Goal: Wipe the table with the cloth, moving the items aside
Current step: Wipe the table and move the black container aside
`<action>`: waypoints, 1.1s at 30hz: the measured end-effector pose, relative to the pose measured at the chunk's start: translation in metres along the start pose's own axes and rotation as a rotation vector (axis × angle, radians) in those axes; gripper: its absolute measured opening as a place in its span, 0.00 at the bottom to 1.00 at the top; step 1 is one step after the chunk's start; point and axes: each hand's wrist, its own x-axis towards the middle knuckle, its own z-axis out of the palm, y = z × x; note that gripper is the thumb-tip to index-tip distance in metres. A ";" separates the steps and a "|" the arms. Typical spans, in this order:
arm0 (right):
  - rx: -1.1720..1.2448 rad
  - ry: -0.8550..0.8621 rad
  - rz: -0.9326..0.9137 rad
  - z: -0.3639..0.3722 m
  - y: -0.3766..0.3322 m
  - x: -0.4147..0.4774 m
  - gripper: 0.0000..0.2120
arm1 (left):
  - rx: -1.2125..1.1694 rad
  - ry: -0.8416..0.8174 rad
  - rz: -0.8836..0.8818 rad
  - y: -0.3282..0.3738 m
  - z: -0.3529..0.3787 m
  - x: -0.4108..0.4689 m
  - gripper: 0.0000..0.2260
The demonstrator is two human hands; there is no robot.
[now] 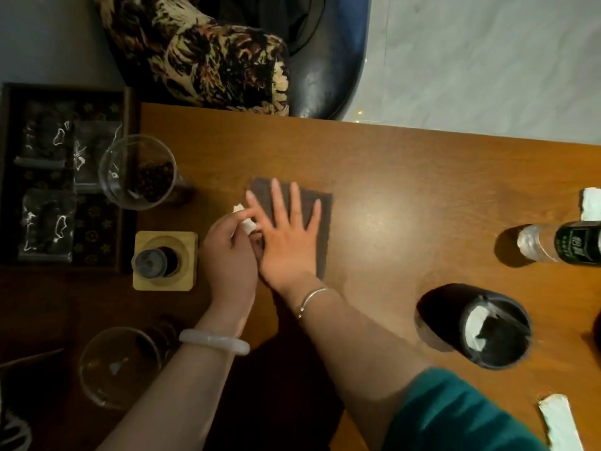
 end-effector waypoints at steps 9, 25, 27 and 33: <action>0.019 0.005 -0.003 0.011 0.066 -0.082 0.30 | -0.020 -0.047 -0.086 -0.002 -0.004 -0.036 0.17; 0.074 0.068 0.181 0.050 0.015 -0.148 0.30 | 0.045 -0.047 -0.008 -0.042 -0.057 -0.090 0.15; 0.075 -0.007 0.013 0.070 -0.020 -0.175 0.31 | 0.107 -0.068 0.016 -0.047 -0.066 -0.093 0.16; 0.001 -0.095 -0.362 0.090 -0.029 -0.221 0.30 | 0.235 -0.255 0.141 -0.064 -0.080 -0.114 0.18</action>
